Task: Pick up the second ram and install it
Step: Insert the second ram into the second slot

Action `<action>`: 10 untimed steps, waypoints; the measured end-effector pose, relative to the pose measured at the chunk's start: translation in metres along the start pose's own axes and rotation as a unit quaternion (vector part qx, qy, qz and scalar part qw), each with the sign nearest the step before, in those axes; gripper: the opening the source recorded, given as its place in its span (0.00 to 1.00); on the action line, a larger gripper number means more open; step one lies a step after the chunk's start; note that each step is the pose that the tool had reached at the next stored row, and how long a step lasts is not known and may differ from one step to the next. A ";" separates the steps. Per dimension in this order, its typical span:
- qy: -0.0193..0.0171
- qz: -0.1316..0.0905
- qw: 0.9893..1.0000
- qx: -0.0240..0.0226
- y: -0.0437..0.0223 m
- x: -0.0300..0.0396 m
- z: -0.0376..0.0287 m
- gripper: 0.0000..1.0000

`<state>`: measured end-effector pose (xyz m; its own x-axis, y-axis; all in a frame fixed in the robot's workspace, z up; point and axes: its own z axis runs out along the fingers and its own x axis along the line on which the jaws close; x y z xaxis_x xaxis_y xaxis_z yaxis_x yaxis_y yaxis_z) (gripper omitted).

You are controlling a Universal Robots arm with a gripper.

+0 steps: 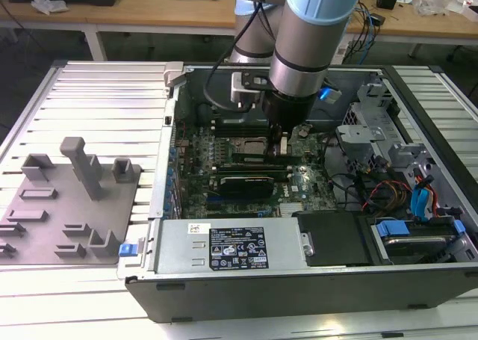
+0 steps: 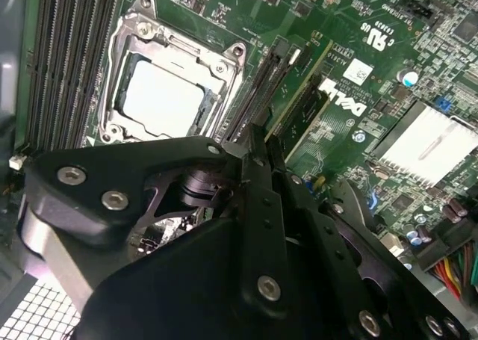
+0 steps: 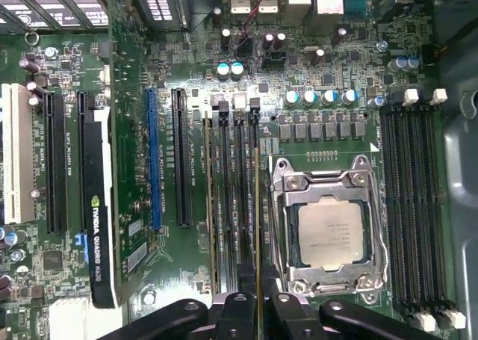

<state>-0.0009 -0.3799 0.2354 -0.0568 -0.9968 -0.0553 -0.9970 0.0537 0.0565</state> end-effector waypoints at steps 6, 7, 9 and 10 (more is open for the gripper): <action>0.009 -0.018 1.000 0.000 0.0076 0.0004 -0.0001 0.14; 0.008 -0.020 1.000 0.000 0.0094 0.0005 -0.0001 0.14; 0.007 -0.021 1.000 0.000 0.0140 0.0011 0.0000 0.14; 0.007 -0.021 1.000 0.000 0.0176 0.0016 0.0003 0.14</action>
<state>-0.0186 -0.3805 0.2360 -0.0134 -0.9990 -0.0437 -0.9985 0.0110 0.0541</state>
